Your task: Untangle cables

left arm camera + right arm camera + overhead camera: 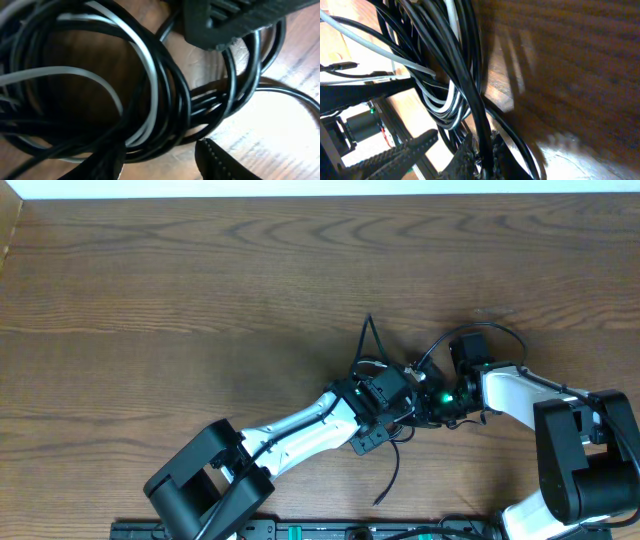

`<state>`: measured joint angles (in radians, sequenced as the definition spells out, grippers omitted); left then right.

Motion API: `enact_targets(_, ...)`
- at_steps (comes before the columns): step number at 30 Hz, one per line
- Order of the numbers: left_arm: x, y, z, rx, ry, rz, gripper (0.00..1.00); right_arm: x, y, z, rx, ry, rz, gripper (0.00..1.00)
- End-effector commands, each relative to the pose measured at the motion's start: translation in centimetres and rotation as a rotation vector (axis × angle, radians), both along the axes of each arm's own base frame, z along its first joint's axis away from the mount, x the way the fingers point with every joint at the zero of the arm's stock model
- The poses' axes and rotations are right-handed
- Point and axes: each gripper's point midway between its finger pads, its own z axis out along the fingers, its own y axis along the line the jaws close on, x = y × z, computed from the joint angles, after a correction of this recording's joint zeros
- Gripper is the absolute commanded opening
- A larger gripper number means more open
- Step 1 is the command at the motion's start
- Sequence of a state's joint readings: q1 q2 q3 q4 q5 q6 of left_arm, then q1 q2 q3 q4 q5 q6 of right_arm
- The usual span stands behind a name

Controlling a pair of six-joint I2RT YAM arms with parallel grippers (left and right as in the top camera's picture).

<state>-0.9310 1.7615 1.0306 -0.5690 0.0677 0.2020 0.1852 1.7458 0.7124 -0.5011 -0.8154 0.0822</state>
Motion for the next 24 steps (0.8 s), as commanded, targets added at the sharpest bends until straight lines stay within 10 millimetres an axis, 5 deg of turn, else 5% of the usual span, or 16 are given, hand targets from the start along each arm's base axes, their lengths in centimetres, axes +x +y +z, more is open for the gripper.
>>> enact_targets(1, 1.2, 0.4, 0.6, 0.028, -0.073, -0.047, 0.50, 0.3, 0.1, 0.2, 0.016, -0.009, 0.008, 0.08)
enact_targets(11, 1.6, 1.8, 0.0, 0.100, -0.111, -0.092, 0.49, 0.3, 0.0, 0.2, 0.016, -0.010, 0.008, 0.11)
enact_targets(22, 1.1, 0.8, -1.5, 0.037, -0.097, -0.106, 0.49, 0.1, 0.0, 0.2, 0.016, -0.011, 0.015, 0.11)
enact_targets(24, 1.0, 1.0, -1.7, 0.045, -0.091, -0.107, 0.42, 0.1, 0.0, 0.2, 0.016, -0.010, 0.015, 0.11)
